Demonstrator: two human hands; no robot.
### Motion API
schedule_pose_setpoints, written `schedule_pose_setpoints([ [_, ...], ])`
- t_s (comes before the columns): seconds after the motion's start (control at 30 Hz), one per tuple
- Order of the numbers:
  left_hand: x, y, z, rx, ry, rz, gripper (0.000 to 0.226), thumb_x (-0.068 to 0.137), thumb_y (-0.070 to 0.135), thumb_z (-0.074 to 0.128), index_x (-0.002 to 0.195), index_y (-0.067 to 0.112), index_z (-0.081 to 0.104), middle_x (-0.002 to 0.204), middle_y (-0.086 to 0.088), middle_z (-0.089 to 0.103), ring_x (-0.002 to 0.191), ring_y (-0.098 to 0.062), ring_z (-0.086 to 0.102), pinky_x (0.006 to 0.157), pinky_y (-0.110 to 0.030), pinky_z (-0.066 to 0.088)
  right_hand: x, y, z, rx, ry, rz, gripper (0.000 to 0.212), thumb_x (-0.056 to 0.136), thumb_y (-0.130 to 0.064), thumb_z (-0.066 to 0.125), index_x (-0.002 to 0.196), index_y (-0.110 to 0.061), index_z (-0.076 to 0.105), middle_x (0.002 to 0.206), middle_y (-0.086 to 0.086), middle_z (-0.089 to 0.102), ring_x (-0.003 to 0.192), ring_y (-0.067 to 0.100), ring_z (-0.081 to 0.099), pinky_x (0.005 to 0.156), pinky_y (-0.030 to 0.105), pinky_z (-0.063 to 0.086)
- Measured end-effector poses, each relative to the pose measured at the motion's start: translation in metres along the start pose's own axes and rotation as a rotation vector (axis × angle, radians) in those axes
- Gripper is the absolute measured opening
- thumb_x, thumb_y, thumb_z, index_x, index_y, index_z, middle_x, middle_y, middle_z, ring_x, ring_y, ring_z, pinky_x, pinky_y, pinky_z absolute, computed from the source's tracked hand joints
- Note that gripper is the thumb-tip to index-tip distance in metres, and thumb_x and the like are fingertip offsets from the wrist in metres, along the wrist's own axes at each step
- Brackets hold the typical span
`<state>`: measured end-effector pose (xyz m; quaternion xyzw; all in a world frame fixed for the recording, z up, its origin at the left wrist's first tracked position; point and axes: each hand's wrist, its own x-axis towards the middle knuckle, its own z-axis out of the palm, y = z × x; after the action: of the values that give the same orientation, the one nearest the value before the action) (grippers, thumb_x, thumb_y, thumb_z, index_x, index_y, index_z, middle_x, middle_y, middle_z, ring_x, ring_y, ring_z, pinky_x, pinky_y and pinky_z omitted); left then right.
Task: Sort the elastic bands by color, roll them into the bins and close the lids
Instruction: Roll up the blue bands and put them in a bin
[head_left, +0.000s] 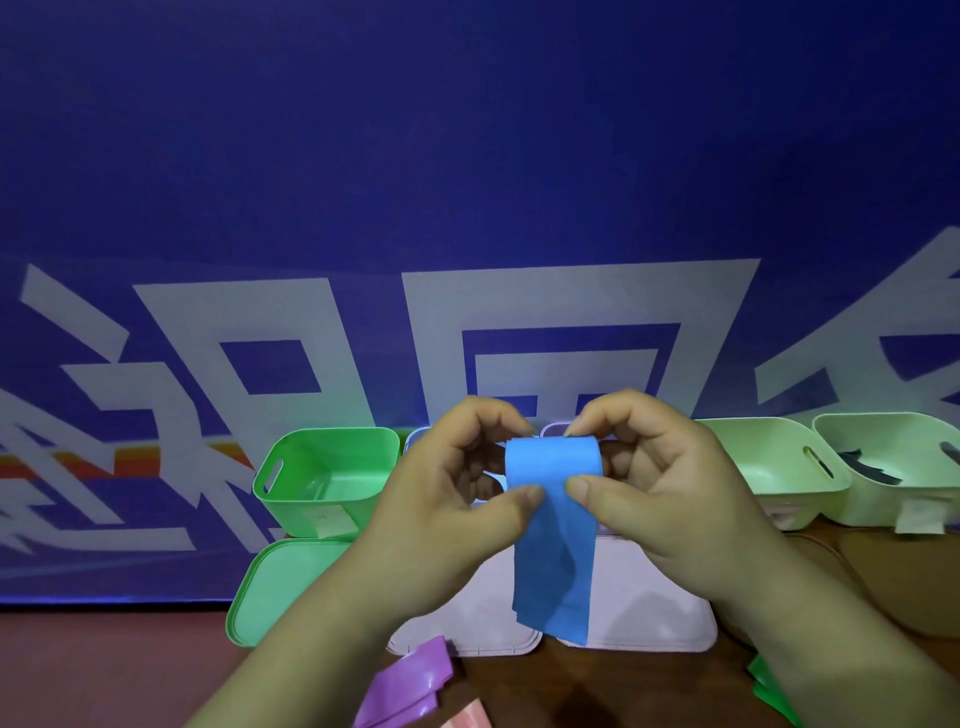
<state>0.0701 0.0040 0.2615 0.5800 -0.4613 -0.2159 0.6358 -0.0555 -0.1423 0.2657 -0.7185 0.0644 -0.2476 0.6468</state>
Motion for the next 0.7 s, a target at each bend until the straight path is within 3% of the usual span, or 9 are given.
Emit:
schedule_pose_setpoints([
  [0.1, -0.0006, 0.0001, 0.0002, 0.025, 0.011, 0.034, 0.031, 0.073, 0.017, 0.071, 0.101, 0.025, 0.061, 0.099, -0.005, 0.063, 0.088, -0.036, 0.058, 0.072, -0.060, 0.051, 0.0005, -0.0001, 0.0002, 0.020, -0.001, 0.010, 0.025, 0.073, -0.003, 0.068, 0.092, -0.017, 0.064, 0.094, 0.016, 0.063, 0.066, 0.022, 0.059, 0.054, 0.030, 0.052],
  [0.23, -0.0005, -0.0006, -0.0001, 0.084, 0.022, 0.083, 0.031, 0.072, 0.015, 0.072, 0.100, 0.025, 0.062, 0.094, -0.004, 0.063, 0.081, -0.028, 0.056, 0.070, -0.044, 0.051, 0.0011, 0.0012, 0.0004, 0.019, 0.010, 0.020, 0.024, 0.074, -0.005, 0.068, 0.094, -0.016, 0.064, 0.092, 0.020, 0.061, 0.072, 0.038, 0.058, 0.060, 0.038, 0.055],
  [0.4, 0.0003, 0.0007, 0.0012, 0.022, 0.035, 0.074, 0.028, 0.071, 0.015, 0.071, 0.097, 0.020, 0.063, 0.090, -0.008, 0.062, 0.078, -0.038, 0.055, 0.067, -0.047, 0.050, 0.0003, -0.0017, 0.0005, 0.013, -0.017, 0.025, 0.021, 0.076, -0.008, 0.067, 0.093, -0.020, 0.064, 0.091, 0.018, 0.060, 0.073, 0.028, 0.057, 0.060, 0.033, 0.052],
  [0.57, 0.0005, 0.0006, 0.0006, -0.024, 0.037, 0.023, 0.025, 0.070, 0.017, 0.071, 0.094, 0.022, 0.064, 0.087, 0.001, 0.065, 0.074, -0.023, 0.057, 0.063, -0.035, 0.050, -0.0013, -0.0014, -0.0016, -0.027, -0.025, 0.033, 0.028, 0.072, -0.013, 0.072, 0.095, -0.027, 0.065, 0.094, 0.025, 0.060, 0.074, 0.036, 0.059, 0.062, 0.039, 0.054],
  [0.7, 0.0010, 0.0011, 0.0022, -0.059, 0.052, -0.006, 0.024, 0.070, 0.010, 0.072, 0.091, 0.019, 0.064, 0.084, 0.004, 0.065, 0.072, -0.015, 0.059, 0.063, -0.025, 0.051, -0.0034, 0.0016, -0.0025, -0.144, -0.017, -0.052, 0.033, 0.071, -0.009, 0.073, 0.097, -0.028, 0.064, 0.094, 0.012, 0.064, 0.080, 0.037, 0.060, 0.067, 0.032, 0.054],
])
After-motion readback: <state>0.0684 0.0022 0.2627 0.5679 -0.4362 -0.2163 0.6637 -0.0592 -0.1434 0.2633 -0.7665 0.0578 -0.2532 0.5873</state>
